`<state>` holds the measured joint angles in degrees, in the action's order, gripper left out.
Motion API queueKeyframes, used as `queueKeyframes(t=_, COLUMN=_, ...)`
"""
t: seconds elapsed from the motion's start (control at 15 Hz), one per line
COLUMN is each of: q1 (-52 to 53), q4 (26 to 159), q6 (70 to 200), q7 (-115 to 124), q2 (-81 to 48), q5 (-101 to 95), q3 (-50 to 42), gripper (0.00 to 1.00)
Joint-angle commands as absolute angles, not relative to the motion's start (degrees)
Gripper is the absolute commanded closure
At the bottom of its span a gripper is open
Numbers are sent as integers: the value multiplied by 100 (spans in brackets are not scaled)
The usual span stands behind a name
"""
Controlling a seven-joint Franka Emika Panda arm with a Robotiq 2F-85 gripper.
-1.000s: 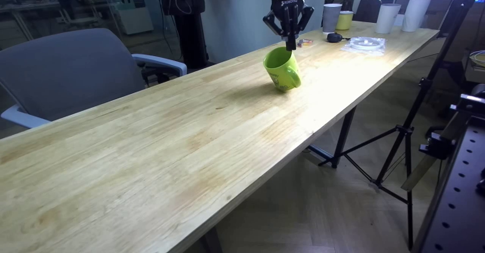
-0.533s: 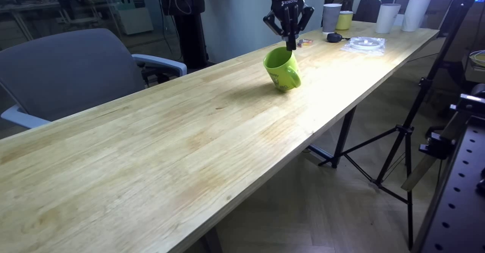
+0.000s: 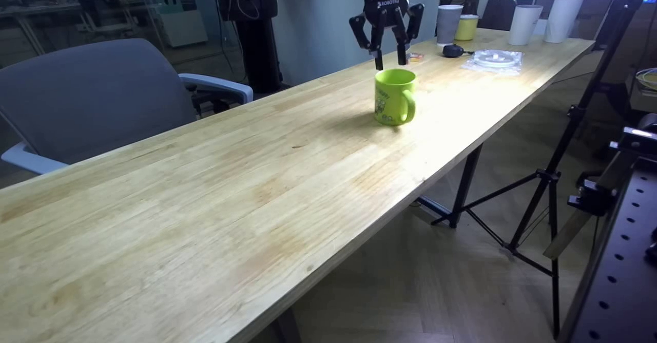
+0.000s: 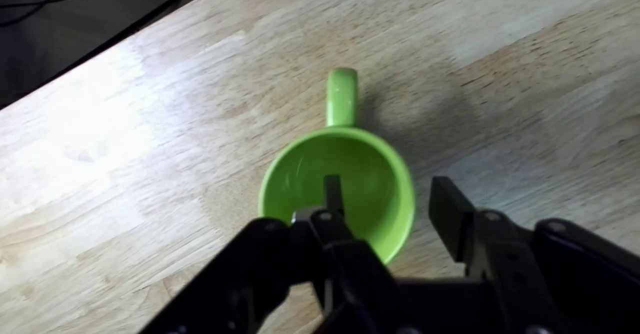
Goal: Move the green cup to the right
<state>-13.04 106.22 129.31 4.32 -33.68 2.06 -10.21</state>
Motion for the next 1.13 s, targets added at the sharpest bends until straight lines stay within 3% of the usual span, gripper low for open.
queueKeyframes(t=0.0, q1=-1223, q4=10479, q6=12655, q7=454, q2=-3303, q5=170, q3=-998, gripper=19)
queueKeyframes(t=0.13, q1=-1158, q4=10418, q6=12537, q7=476, q2=-3240, q5=151, q3=-987, gripper=5)
queueKeyframes(t=0.27, q1=-1089, q4=10341, q6=12412, q7=484, q2=-3099, q5=153, q3=-956, gripper=0)
queueKeyframes(t=0.8, q1=-837, q4=10084, q6=12143, q7=601, q2=-2043, q5=60, q3=-912, gripper=0)
queueKeyframes(t=1.07, q1=-927, q4=10086, q6=12243, q7=434, q2=-2192, q5=156, q3=-877, gripper=0)
